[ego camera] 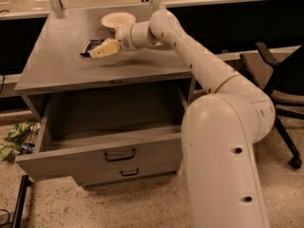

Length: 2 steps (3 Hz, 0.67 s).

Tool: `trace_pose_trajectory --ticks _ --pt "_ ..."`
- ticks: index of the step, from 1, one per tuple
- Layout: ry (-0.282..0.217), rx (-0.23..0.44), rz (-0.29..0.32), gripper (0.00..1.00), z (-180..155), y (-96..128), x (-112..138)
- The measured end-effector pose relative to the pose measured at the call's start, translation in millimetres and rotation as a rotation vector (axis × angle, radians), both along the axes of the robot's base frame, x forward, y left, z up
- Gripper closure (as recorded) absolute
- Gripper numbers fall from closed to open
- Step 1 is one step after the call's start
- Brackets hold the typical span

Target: Place rxbar blueberry into top drawer

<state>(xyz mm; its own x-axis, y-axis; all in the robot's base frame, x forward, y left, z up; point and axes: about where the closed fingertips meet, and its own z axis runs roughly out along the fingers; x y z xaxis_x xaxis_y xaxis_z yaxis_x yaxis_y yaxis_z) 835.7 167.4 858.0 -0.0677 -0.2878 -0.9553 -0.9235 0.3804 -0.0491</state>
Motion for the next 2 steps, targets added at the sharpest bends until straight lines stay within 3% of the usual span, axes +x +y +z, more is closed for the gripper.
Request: trace_pose_trajectory --ticks 2 --pt "0.041 -0.04 0.033 0.0 -14.5 18.2 7.8"
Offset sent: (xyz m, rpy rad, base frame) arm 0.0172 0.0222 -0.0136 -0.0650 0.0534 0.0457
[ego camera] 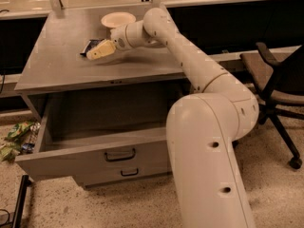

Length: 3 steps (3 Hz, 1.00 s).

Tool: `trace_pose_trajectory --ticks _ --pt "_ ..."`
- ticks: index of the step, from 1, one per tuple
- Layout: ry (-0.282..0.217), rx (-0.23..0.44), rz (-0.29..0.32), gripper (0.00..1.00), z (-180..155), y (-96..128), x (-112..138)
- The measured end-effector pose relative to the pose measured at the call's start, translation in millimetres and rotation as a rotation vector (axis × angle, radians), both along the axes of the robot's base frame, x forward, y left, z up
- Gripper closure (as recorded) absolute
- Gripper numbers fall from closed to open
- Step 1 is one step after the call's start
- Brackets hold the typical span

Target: Place rxbar blueberry into top drawer

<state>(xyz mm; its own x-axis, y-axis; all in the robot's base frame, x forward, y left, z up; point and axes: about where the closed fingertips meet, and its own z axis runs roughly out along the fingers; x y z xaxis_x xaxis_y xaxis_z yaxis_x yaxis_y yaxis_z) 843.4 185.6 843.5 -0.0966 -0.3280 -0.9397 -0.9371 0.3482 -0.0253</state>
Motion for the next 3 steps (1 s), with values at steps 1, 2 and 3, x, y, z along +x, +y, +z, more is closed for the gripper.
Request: trace_pose_trajectory --ticks 1,2,3 --pt "0.007 -0.025 0.023 0.0 -5 16 2" --pt "0.01 -0.026 0.033 0.0 -7 23 3" --pt "0.008 -0.023 0.045 0.18 -8 30 5"
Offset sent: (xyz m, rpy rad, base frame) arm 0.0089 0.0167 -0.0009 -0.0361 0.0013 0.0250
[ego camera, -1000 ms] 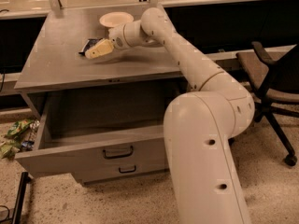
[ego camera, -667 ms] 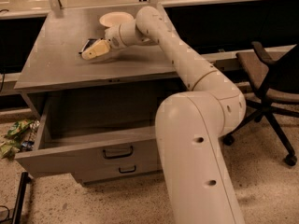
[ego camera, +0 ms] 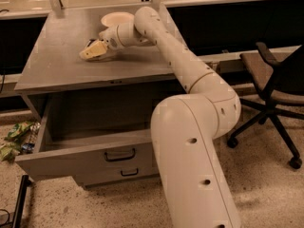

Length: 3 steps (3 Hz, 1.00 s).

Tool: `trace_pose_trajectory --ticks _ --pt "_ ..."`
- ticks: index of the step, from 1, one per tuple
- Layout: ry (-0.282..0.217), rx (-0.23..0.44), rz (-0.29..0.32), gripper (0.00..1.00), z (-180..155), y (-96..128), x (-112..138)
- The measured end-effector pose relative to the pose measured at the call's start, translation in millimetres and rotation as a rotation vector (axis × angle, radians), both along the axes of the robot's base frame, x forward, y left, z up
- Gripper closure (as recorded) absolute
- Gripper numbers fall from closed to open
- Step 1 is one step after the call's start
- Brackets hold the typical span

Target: Place rxbar blueberry into top drawer

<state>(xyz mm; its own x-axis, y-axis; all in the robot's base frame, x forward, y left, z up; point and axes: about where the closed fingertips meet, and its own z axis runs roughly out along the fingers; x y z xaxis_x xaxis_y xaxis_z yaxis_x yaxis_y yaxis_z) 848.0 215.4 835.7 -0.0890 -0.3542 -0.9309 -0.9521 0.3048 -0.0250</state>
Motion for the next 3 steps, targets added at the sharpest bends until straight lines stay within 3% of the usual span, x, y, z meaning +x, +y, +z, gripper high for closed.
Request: trace_pose_trajectory --ticks 3 --pt "0.001 0.006 0.047 0.87 -3.2 11.0 -0.6"
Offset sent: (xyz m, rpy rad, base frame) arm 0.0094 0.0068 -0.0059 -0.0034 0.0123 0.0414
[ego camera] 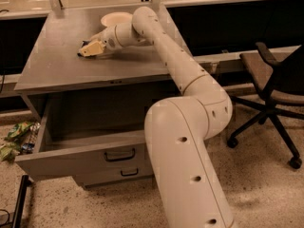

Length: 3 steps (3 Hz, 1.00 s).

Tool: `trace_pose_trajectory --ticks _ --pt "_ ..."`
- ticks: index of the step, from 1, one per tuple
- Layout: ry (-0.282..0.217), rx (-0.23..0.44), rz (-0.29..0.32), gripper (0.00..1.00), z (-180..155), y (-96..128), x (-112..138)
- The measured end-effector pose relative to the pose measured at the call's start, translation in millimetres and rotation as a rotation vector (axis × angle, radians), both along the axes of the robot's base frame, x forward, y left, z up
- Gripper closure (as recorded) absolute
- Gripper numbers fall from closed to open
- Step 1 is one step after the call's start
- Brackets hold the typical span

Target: Place rxbar blueberry into top drawer

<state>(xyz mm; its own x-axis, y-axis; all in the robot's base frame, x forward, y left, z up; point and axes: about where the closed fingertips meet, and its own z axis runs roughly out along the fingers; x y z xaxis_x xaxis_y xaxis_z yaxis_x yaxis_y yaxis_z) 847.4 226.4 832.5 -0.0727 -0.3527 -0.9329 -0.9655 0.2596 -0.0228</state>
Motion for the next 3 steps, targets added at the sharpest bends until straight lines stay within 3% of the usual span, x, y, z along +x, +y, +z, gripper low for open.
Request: trace_pose_trajectory --ticks 1,2,3 --pt "-0.023 0.014 0.053 1.0 16 -4 -16" --pt "-0.031 0.032 0.086 1.0 38 -15 -39" --pt "-0.006 0.039 0.111 1.0 45 -26 -78"
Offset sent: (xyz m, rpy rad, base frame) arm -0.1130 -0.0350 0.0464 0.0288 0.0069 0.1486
